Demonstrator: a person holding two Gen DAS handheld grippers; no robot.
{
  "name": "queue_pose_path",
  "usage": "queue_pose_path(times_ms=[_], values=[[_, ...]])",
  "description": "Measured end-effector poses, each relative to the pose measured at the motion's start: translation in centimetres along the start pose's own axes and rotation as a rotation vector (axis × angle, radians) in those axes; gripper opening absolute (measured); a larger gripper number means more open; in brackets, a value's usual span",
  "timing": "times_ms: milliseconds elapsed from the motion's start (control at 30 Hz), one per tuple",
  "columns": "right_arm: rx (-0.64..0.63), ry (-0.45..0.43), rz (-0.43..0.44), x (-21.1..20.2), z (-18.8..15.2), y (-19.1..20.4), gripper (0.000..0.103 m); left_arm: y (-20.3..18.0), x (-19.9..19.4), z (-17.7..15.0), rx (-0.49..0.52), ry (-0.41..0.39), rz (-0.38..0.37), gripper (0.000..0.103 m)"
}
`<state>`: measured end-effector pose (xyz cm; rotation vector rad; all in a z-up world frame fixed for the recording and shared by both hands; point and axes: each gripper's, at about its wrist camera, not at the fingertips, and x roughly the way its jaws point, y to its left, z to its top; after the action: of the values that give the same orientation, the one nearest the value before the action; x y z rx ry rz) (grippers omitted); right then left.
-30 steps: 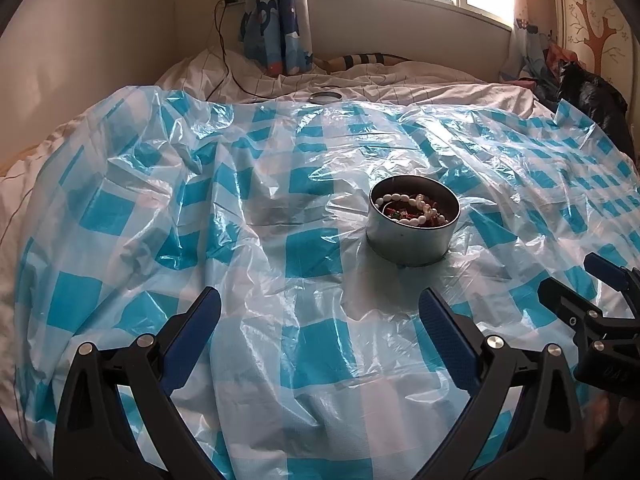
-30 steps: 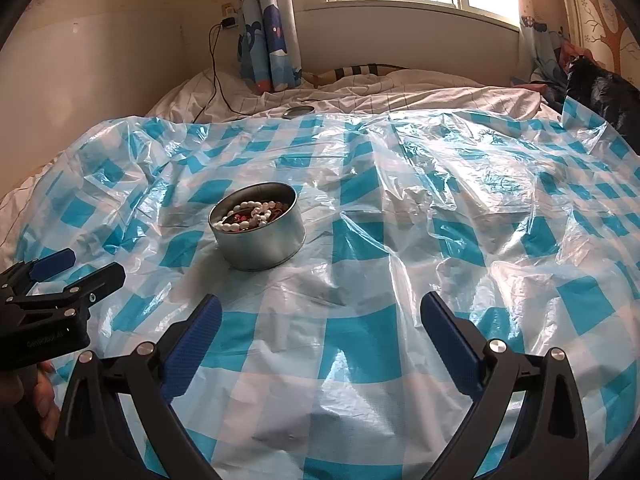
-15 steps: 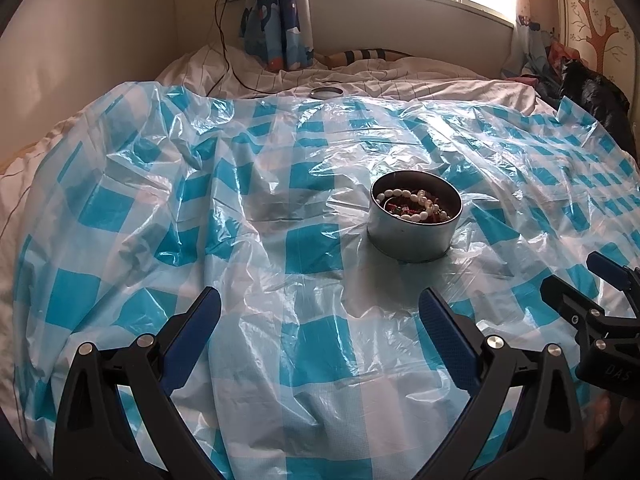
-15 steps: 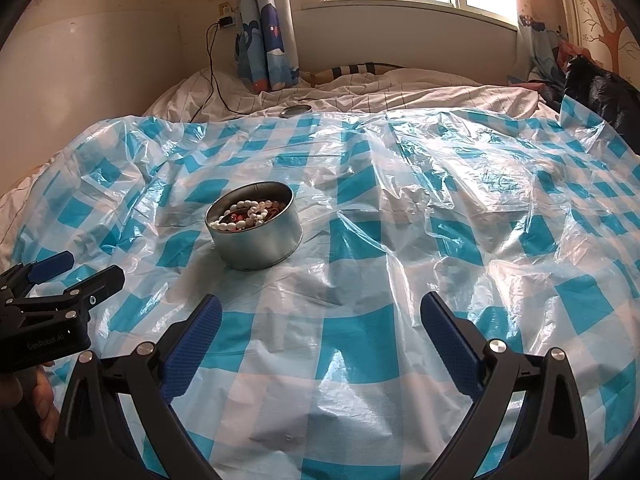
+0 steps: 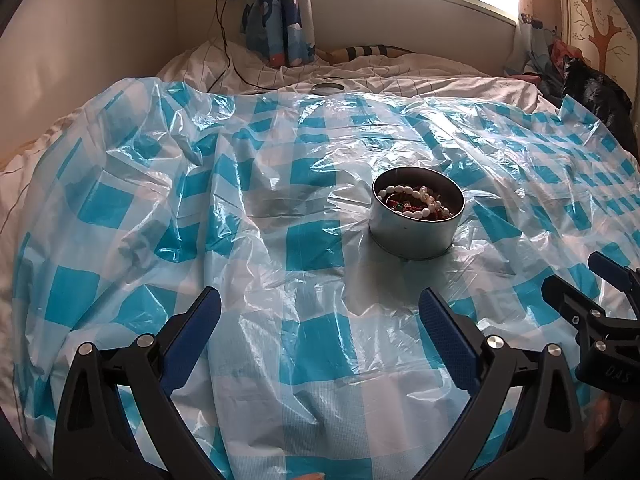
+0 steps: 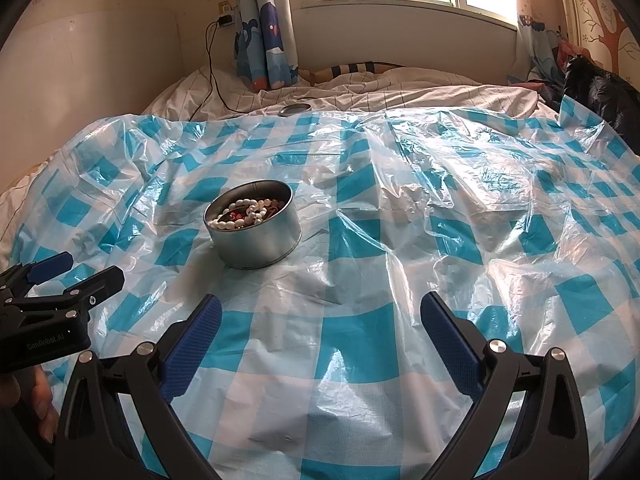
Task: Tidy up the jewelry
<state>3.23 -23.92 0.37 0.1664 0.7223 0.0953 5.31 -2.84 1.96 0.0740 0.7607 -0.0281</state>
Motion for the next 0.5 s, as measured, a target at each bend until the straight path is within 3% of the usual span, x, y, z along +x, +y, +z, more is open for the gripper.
queue_pose_path(times_ms=[500], values=[[-0.001, 0.001, 0.000, 0.05, -0.01, 0.02, 0.095, -0.03, 0.02, 0.02, 0.002, 0.000, 0.002, 0.095]])
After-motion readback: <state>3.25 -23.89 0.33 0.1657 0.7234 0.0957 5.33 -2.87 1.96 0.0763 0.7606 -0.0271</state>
